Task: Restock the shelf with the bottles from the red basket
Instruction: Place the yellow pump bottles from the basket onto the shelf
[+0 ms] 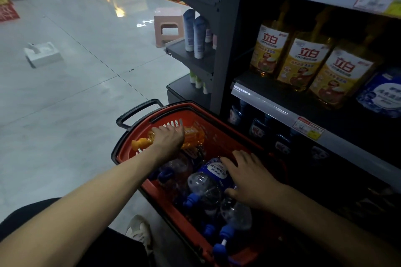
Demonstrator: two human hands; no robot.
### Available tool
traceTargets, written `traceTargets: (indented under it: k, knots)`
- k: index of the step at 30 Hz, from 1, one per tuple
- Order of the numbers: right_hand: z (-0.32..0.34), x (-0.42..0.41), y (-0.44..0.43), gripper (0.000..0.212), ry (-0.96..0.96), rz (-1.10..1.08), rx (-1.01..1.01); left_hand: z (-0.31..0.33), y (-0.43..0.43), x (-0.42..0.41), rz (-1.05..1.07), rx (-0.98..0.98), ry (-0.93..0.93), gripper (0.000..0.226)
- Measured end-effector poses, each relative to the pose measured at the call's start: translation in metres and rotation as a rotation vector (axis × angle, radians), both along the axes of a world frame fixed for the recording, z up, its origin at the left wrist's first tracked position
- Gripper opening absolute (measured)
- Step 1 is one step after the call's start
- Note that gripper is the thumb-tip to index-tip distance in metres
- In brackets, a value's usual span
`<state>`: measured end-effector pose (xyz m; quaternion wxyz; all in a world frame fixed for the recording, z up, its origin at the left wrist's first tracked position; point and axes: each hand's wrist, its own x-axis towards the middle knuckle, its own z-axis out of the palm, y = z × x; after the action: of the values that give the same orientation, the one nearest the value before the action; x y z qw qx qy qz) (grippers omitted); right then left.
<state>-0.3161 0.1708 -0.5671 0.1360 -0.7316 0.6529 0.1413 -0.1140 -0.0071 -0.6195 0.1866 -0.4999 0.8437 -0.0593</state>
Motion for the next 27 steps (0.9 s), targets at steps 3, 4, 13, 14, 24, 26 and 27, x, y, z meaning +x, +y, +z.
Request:
traceTargets:
  k: [3,4,13,14,24,26,27]
  knots:
    - [-0.002,-0.003,0.003,0.089,-0.010,-0.019,0.013,0.002,0.002,-0.011,0.054,0.006,-0.013,0.099]
    - [-0.002,-0.005,0.004,0.088,-0.014,-0.027,0.016,0.001,0.001,-0.013,0.066,0.012,0.004,0.100]
    - [0.007,-0.015,0.003,0.086,-0.045,-0.105,0.002,-0.006,-0.001,-0.015,0.100,-0.057,0.094,0.083]
    - [0.007,-0.017,0.003,0.085,-0.046,-0.113,-0.001,-0.004,-0.001,-0.015,0.097,-0.064,0.109,0.074]
    - [0.019,-0.031,0.001,0.083,-0.182,-0.197,-0.034,0.001,0.028,-0.006,-0.393,-0.196,0.112,0.088]
    - [0.025,-0.033,-0.004,0.083,-0.313,-0.267,-0.048,0.012,0.039,-0.001,-0.562,-0.292,0.114,0.103]
    - [0.026,-0.035,-0.008,0.083,-0.403,-0.311,-0.042,0.019,0.043,0.003,-0.634,-0.354,0.118,0.108]
